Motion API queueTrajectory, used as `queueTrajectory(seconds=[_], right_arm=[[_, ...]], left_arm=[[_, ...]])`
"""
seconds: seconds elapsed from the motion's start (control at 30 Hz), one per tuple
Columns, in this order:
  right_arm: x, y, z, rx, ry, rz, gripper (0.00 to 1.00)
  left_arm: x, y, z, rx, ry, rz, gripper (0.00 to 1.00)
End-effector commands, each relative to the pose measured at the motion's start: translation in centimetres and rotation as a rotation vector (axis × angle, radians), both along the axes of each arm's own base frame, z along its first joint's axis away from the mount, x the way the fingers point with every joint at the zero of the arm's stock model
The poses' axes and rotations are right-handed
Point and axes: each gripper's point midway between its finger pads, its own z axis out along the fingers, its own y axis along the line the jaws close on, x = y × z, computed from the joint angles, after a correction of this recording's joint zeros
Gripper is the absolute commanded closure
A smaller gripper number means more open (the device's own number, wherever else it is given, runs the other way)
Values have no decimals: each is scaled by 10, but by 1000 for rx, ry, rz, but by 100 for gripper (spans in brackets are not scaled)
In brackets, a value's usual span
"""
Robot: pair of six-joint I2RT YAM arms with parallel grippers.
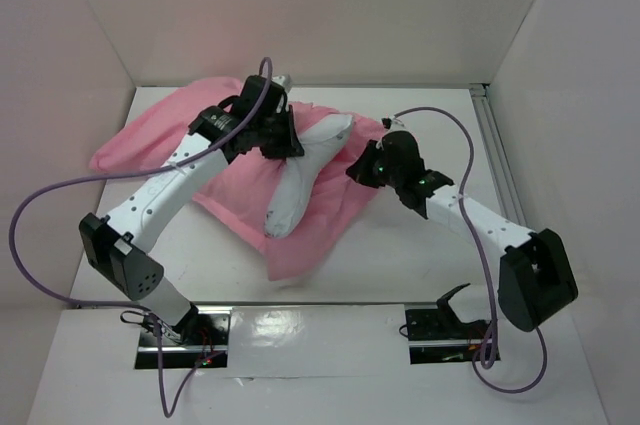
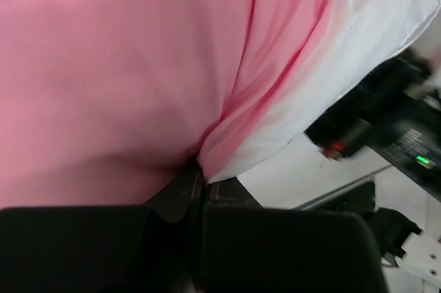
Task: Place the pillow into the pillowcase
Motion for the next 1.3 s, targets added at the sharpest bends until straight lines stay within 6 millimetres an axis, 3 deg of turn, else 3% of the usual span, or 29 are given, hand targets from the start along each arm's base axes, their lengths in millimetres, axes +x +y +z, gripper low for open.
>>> queueTrajectory(seconds=[0.0,0.07,0.17,0.23,0.33,0.47,0.53,0.67,0.73,0.77,0.87,0.97,1.03,1.1,1.13,1.17,1.2,1.23,1.27], right_arm=[[-31,-19,-5,-68,52,103,92],[-35,-28,4,-64,40,104,97],[-50,-42,-2,-86,80,107,100],[-52,-55,-9,-112,105,78,100],[-62,-76,-35,-165,181,16,100],[-56,-106,-45,-152,223,-121,100],[-42,-115,-37,-120,187,-184,100],[-13,-114,-31,-117,164,-203,100],[-2,-115,-38,-145,182,-215,100],[10,-118,-27,-139,152,-235,100],[24,-127,-17,-157,123,-271,100],[29,-147,-37,-267,175,-328,100],[22,-161,-70,-342,289,-348,100],[16,-168,-85,-361,345,-356,100],[14,-166,-86,-342,347,-356,100],[6,-164,-91,-334,352,-346,100],[4,-161,-79,-313,312,-346,98],[2,-160,-74,-297,302,-358,82],[1,-155,-67,-291,280,-345,73]], left_arm=[[31,27,-32,104,-2,164,100],[32,30,-51,140,30,185,100],[34,30,-72,162,71,202,100],[38,26,-69,140,55,195,100],[40,25,-69,147,49,185,100],[39,23,-84,180,83,147,100],[25,15,-98,164,137,75,100],[-7,-2,-112,190,162,-99,100],[-22,-7,-115,208,172,-139,100],[-36,-8,-118,236,190,-179,100],[-54,-12,-128,271,220,-216,100],[-79,-26,-131,255,257,-279,100],[-95,-41,-133,220,299,-308,100],[-97,-58,-129,167,313,-286,100],[-91,-70,-123,132,285,-282,100],[-84,-69,-119,137,265,-240,100],[-78,-72,-119,127,262,-199,100],[-69,-71,-115,117,244,-173,100],[-59,-75,-110,99,224,-163,100]])
